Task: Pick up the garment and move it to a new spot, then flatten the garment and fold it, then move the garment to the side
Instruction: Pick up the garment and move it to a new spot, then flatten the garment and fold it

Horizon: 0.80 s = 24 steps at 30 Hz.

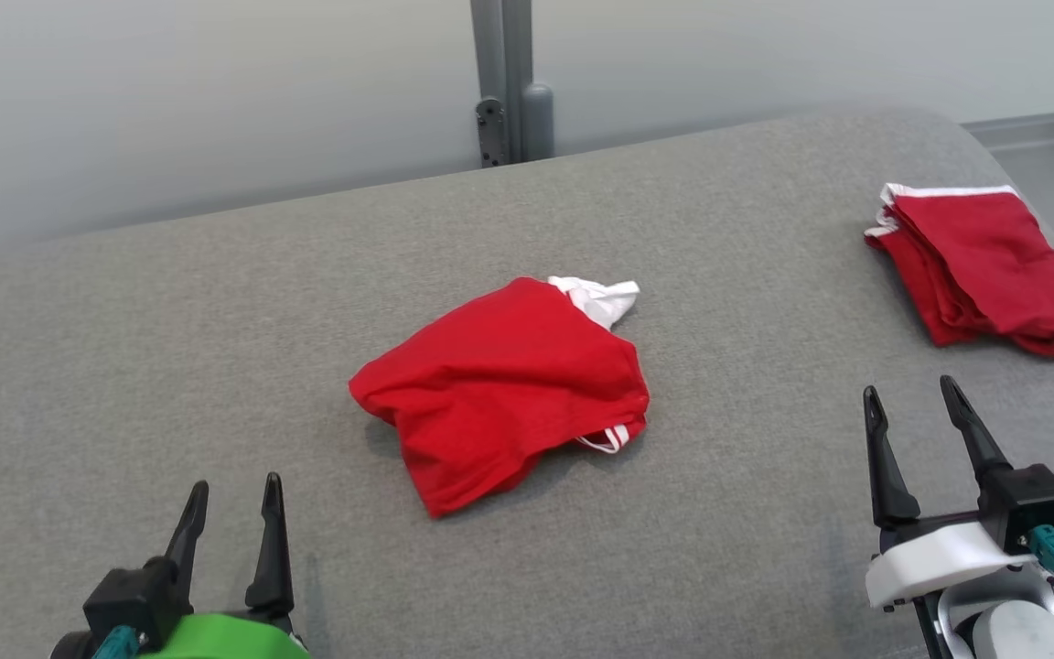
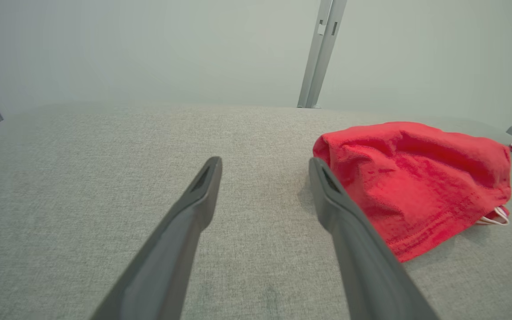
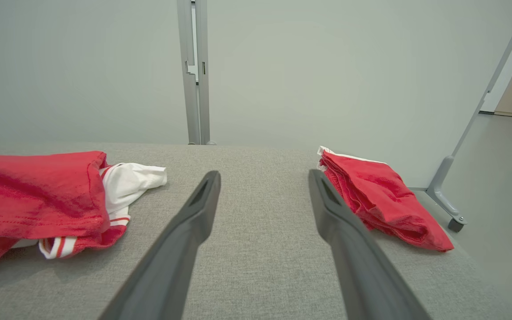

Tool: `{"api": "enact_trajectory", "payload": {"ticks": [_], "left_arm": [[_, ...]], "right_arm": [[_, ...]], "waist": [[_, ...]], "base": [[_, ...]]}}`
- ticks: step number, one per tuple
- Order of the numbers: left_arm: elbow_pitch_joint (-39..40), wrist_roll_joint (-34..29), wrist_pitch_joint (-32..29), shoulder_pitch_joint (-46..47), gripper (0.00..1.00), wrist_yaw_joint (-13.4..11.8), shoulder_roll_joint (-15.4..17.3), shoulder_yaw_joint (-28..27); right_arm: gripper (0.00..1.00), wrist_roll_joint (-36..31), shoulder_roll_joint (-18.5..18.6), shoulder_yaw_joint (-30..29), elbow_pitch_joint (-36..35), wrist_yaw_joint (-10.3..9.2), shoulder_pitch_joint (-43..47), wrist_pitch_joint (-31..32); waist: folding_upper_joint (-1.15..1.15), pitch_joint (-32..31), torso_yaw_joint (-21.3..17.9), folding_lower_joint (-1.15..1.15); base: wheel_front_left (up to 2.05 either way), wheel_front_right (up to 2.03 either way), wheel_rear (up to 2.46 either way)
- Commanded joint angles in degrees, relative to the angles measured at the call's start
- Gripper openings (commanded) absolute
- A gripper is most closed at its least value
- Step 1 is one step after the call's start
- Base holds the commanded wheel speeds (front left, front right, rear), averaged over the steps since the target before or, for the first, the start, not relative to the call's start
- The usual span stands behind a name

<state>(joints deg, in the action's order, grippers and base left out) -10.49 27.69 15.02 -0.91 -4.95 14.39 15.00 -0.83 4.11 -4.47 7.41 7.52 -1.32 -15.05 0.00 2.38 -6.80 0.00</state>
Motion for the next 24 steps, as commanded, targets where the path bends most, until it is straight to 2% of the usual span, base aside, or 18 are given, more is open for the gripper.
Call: {"api": "enact_trajectory", "payload": {"ticks": [1,6,13,24], "left_arm": [[1.0,-1.2,0.1,-2.4,1.0,0.4,-0.9,-1.2],[3.9,-6.0,0.2,-7.8,1.0,4.0,-4.0,-6.2],[5.5,-10.9,0.2,-10.2,1.0,8.9,-8.0,-11.7],[5.3,-14.4,0.2,-8.6,1.0,11.6,-10.5,-15.0]], "right_arm": [[1.0,-0.3,0.2,-0.2,-0.1,-0.06,1.4,-0.2],[1.0,0.4,0.2,-0.5,0.0,-0.06,4.0,-0.2],[1.0,1.9,-0.6,0.7,0.9,-0.06,5.5,-0.2],[1.0,3.3,-1.0,2.7,2.5,-0.06,4.5,-0.2]], "waist": [[0.0,-3.9,4.7,0.0],[0.0,-5.5,7.1,0.0],[0.0,-5.8,8.4,0.0],[0.0,-5.1,8.3,0.0]], "base": [[0.0,0.0,0.0],[0.0,0.0,0.0],[0.0,0.0,0.0],[0.0,0.0,0.0]]}}
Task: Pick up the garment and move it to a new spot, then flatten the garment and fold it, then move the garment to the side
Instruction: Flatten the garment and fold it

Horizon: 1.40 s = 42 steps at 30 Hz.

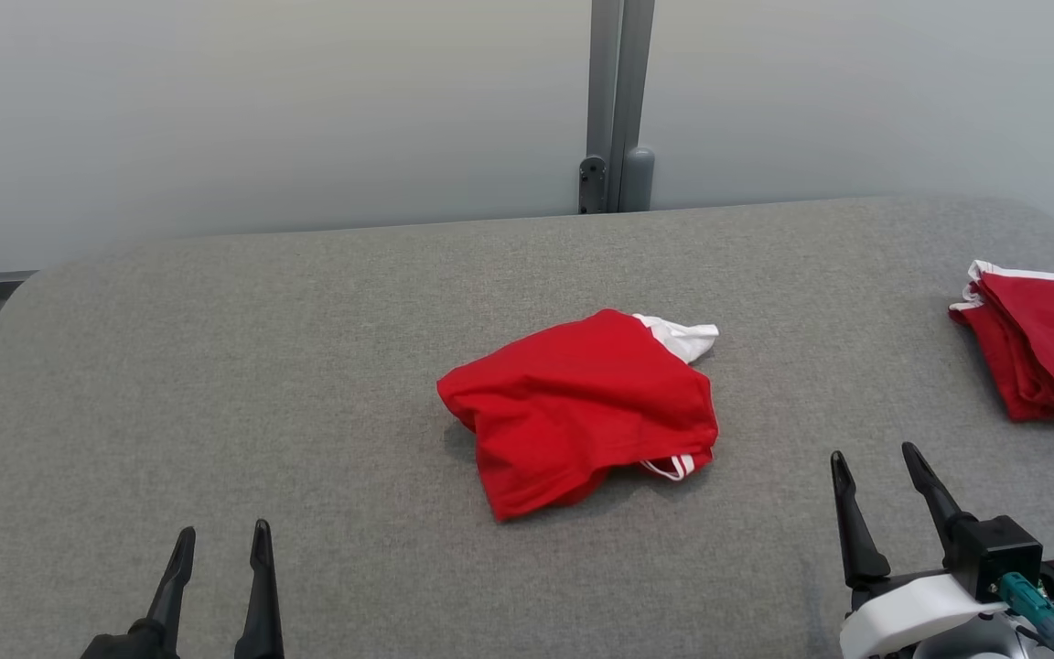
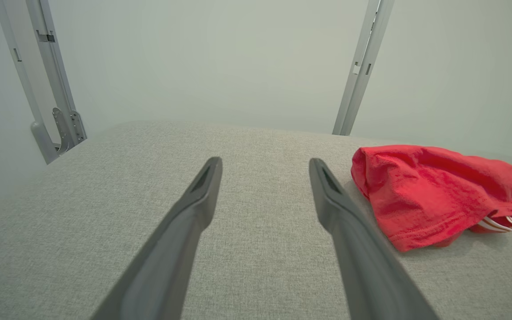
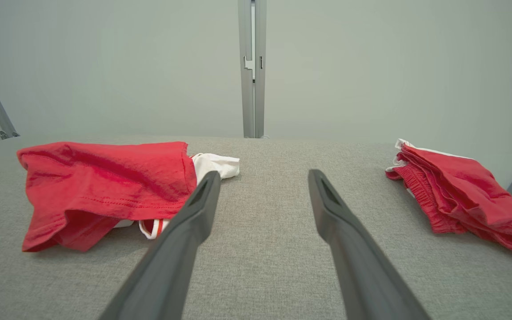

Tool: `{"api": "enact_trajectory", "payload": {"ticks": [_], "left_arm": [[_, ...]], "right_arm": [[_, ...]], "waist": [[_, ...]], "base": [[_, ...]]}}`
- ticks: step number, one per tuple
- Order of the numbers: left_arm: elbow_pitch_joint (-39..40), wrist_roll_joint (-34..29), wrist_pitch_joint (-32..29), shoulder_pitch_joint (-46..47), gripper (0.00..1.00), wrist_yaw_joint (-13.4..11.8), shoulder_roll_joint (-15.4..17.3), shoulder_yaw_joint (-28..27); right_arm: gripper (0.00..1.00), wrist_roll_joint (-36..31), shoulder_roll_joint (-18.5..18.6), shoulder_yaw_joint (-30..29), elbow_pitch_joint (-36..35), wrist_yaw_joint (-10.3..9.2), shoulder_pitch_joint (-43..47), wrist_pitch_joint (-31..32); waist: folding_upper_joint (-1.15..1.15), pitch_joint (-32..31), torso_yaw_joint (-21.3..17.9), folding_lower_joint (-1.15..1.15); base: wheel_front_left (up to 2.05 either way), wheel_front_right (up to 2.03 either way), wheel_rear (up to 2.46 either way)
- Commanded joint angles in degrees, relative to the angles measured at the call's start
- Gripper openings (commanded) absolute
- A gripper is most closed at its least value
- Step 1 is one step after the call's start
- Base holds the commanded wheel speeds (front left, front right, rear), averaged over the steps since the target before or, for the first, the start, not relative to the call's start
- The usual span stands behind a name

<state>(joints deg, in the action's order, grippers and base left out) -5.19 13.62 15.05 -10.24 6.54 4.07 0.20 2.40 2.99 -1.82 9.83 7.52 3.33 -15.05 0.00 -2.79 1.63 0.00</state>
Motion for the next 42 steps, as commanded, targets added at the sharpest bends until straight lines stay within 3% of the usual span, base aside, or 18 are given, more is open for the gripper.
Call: {"api": "enact_trajectory", "payload": {"ticks": [1,8,14,21,27,31,35,42], "left_arm": [[0.0,-0.5,0.2,0.9,1.0,0.3,-0.3,-0.4],[0.3,-1.0,0.1,2.2,1.0,0.8,-0.8,0.7],[-0.5,-2.5,-1.5,9.7,1.0,1.0,0.3,12.0],[-0.8,-3.0,-14.3,24.5,1.0,0.9,0.8,25.9],[-5.7,-5.9,-28.7,32.6,1.0,0.7,0.1,31.8],[-8.5,-8.8,-34.4,35.5,1.0,-0.8,0.9,33.0],[-9.5,-10.7,-36.4,36.9,1.0,-2.8,1.8,33.0],[-11.0,-11.5,-40.2,37.4,1.0,-4.2,4.4,32.0]], "right_arm": [[1.0,0.2,0.1,0.1,0.2,-0.06,-0.2,-0.2],[1.0,0.5,0.0,0.7,0.2,-0.06,-1.9,-0.2],[1.0,0.7,0.0,1.8,-0.5,-0.06,-4.0,-0.2],[1.0,3.2,-0.1,2.7,-1.9,-0.06,-6.9,-0.2],[1.0,6.0,-0.1,3.2,-1.1,-0.06,-7.8,-0.2],[1.0,7.2,-0.1,3.1,-0.8,-0.06,-8.8,-0.2],[1.0,8.1,-0.1,2.9,-1.0,-0.06,-9.1,-0.2],[1.0,9.1,-0.1,2.5,-0.9,-0.04,-9.6,-0.2]], "waist": [[0.0,0.2,-0.3,0.0],[0.0,1.2,-3.1,0.0],[0.0,3.8,-8.3,0.0],[0.0,10.9,-15.0,0.0],[0.0,14.3,-19.6,0.0],[0.0,15.2,-21.6,0.0],[0.0,15.5,-22.3,0.0],[0.0,16.1,-22.3,0.0]], "base": [[0.0,0.0,0.0],[0.0,0.0,0.0],[0.0,0.0,0.0],[0.0,0.0,0.0],[0.0,0.0,0.0],[0.0,0.0,0.0],[0.0,0.0,0.0],[0.0,0.0,0.0]]}}
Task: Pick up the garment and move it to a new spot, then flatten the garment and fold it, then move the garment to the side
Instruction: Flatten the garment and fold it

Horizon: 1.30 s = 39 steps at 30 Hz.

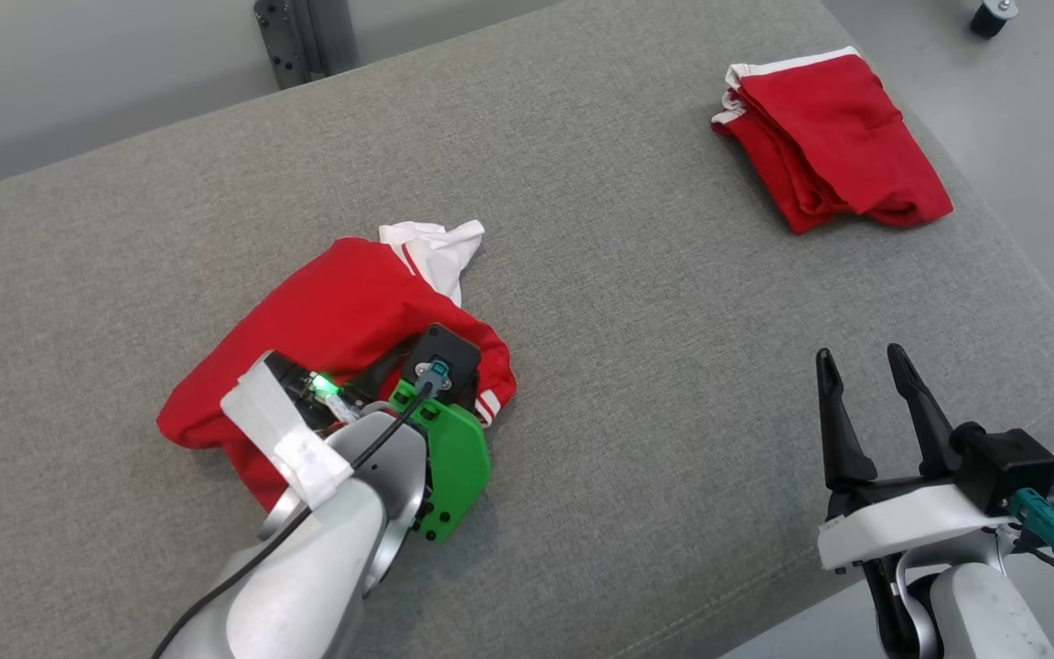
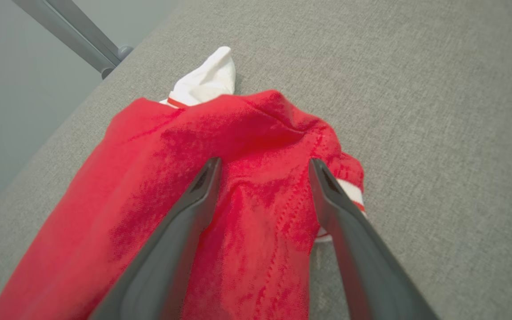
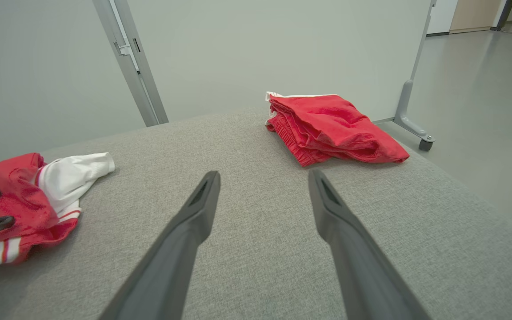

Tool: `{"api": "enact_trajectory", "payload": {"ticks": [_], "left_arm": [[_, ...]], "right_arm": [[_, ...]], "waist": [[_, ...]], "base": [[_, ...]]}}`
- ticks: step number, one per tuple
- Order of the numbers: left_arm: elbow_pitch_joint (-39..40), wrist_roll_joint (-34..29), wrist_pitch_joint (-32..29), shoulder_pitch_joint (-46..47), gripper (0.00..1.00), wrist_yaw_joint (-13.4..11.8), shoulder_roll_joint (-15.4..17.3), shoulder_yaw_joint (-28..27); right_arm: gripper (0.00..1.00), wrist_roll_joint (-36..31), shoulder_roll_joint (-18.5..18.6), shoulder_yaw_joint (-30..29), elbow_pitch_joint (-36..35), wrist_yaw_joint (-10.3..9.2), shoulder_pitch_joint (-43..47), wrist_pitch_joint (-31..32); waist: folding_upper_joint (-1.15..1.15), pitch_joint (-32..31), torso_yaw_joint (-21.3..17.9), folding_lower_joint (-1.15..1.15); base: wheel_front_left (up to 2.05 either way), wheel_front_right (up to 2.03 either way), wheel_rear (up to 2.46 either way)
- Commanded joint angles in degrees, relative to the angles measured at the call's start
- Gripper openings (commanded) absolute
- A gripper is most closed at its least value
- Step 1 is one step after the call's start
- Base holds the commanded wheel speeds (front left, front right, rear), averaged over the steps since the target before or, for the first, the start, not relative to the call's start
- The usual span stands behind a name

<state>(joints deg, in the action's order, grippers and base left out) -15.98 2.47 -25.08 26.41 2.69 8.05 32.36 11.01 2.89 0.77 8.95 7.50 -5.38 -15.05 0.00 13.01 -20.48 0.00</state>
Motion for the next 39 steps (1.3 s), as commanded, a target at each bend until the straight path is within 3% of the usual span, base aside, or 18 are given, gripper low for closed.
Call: {"api": "enact_trajectory", "payload": {"ticks": [1,2,3,5,15,23,33,39], "left_arm": [[-0.4,-0.5,-0.4,0.9,1.0,-0.5,0.9,-0.4],[-0.8,-0.4,-0.7,0.9,0.76,-0.7,1.3,-0.6],[-1.3,-0.2,-1.0,0.9,0.45,-0.5,1.7,-0.8],[-2.0,0.6,-1.5,0.8,0.0,0.0,2.1,-1.0],[0.0,3.7,-0.8,0.2,0.0,0.6,1.8,-1.7],[7.9,9.2,3.3,-3.0,0.0,-1.8,-0.1,-5.7],[25.3,24.1,7.6,-13.0,0.0,-7.8,-2.3,-19.8],[25.3,31.3,10.4,-18.6,0.0,-10.3,-1.1,-30.9]], "right_arm": [[1.0,0.7,0.0,0.0,0.0,-0.02,-1.0,-0.2],[1.0,0.9,0.0,0.1,0.1,-0.02,-1.1,-0.2],[1.0,0.9,0.0,0.3,0.2,-0.02,-1.1,-0.2],[1.0,1.1,0.0,0.4,0.3,-0.02,-1.1,-0.2],[1.0,0.6,0.0,-0.4,0.7,-0.02,-0.2,-0.2],[1.0,-0.3,0.1,-1.0,0.6,-0.02,0.7,-0.2],[1.0,-2.9,0.1,-2.0,0.3,-0.02,1.9,-0.2],[1.0,-4.3,0.1,-2.1,0.2,-0.02,1.8,-0.2]], "waist": [[0.0,0.3,-0.2,0.0],[0.0,0.4,-0.2,0.0],[0.0,0.4,-0.2,0.0],[0.0,0.4,-0.3,0.0],[0.0,-0.7,0.8,0.0],[0.0,-2.3,2.9,0.0],[0.0,-3.4,7.7,0.0],[0.0,-2.8,11.1,0.0]], "base": [[0.0,0.0,0.0],[0.0,0.0,0.0],[0.0,0.0,0.0],[0.0,0.0,0.0],[0.0,0.0,0.0],[0.0,0.0,0.0],[0.0,0.0,0.0],[0.0,0.0,0.0]]}}
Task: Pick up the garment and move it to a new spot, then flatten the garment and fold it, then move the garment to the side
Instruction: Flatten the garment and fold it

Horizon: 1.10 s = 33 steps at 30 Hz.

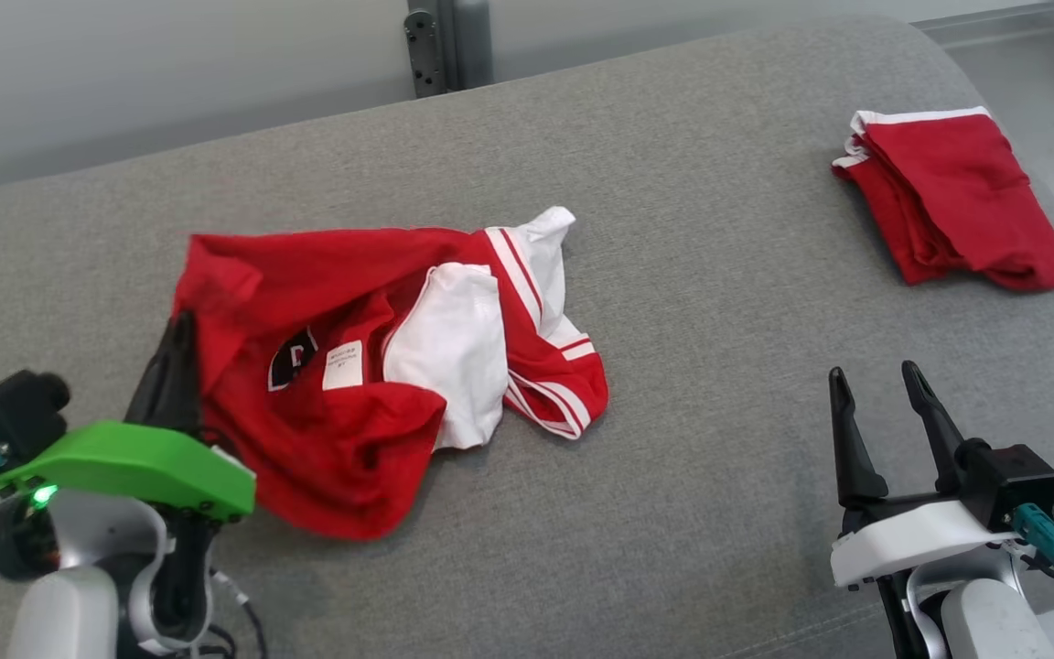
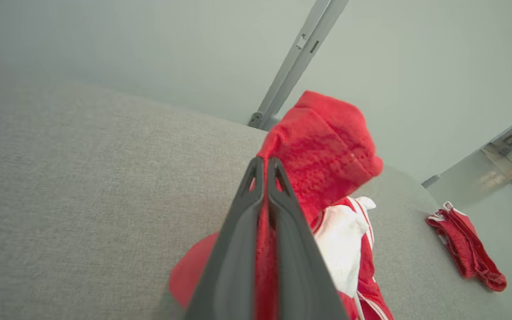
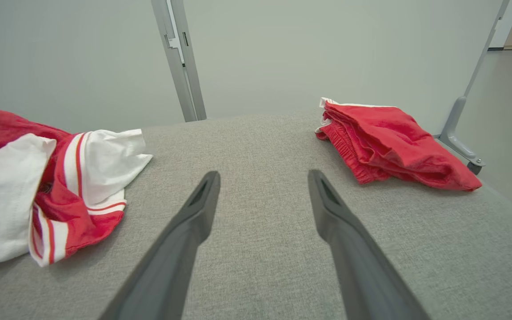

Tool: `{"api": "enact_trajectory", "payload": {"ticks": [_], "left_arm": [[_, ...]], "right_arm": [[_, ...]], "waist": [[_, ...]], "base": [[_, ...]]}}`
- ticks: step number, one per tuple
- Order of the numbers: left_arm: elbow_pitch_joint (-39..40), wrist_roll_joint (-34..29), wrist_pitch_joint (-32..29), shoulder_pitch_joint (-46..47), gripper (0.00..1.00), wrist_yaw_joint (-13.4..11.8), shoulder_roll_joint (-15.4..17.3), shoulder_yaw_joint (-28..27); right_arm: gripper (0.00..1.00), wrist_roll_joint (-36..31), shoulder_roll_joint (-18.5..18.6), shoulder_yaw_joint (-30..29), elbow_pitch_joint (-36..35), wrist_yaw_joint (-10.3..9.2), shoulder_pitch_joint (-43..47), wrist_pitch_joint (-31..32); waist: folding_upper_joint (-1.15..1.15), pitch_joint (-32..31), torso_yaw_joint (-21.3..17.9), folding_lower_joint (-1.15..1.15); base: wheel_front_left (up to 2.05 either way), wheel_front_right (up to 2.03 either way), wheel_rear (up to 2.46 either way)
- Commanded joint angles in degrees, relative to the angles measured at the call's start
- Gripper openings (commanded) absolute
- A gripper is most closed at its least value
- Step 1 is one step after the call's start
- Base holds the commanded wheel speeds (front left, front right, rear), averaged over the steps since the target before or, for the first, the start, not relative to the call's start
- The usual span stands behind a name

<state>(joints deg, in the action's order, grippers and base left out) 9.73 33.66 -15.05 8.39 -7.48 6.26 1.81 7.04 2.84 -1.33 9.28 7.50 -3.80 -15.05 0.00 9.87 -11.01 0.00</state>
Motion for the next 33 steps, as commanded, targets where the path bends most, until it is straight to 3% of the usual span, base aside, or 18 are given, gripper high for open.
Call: {"api": "enact_trajectory", "payload": {"ticks": [1,10,18,19,20,21,22,27,33], "left_arm": [[-1.8,0.8,1.0,-0.9,0.0,-0.5,1.2,-2.1],[-21.0,4.7,6.7,5.3,0.0,2.4,4.8,-9.8],[-34.5,2.8,14.4,14.2,0.0,6.5,8.6,-10.3],[-36.2,2.6,15.0,14.8,0.11,7.0,8.9,-9.9],[-37.5,2.6,15.5,15.6,0.42,7.4,8.9,-9.7],[-38.7,2.6,15.9,16.1,0.95,7.7,9.0,-9.6],[-39.9,2.1,16.2,16.3,1.0,8.1,9.3,-9.2],[-42.2,0.5,20.2,13.6,1.0,7.3,10.4,-9.7],[-36.1,-1.9,25.8,6.0,1.0,4.7,9.3,-9.8]], "right_arm": [[1.0,-0.6,0.1,0.2,0.0,-0.02,-0.1,-0.2],[1.0,-1.9,0.2,1.0,0.3,-0.02,-2.1,-0.2],[1.0,-2.2,0.1,1.2,0.6,-0.02,-2.6,-0.2],[1.0,-2.2,0.1,1.4,0.7,-0.02,-2.7,-0.2],[1.0,-2.2,0.1,1.5,0.8,-0.02,-2.7,-0.2],[1.0,-2.0,0.1,1.6,0.9,-0.02,-2.7,-0.2],[1.0,-1.7,0.1,1.6,1.1,-0.02,-2.7,-0.2],[1.0,-1.1,0.2,1.6,1.5,-0.02,-1.5,-0.2],[1.0,-0.9,0.1,0.7,1.4,-0.02,0.8,-0.2]], "waist": [[0.0,0.6,2.1,0.0],[0.0,3.3,4.1,0.0],[0.0,4.9,4.2,0.0],[0.0,4.9,4.1,0.0],[0.0,4.9,4.0,0.0],[0.0,4.7,3.9,0.0],[0.0,4.4,3.8,0.0],[0.0,2.4,3.6,0.0],[0.0,-1.6,4.1,0.0]], "base": [[0.0,0.0,0.0],[0.0,0.0,0.0],[0.0,0.0,0.0],[0.0,0.0,0.0],[0.0,0.0,0.0],[0.0,0.0,0.0],[0.0,0.0,0.0],[0.0,0.0,0.0],[0.0,0.0,0.0]]}}
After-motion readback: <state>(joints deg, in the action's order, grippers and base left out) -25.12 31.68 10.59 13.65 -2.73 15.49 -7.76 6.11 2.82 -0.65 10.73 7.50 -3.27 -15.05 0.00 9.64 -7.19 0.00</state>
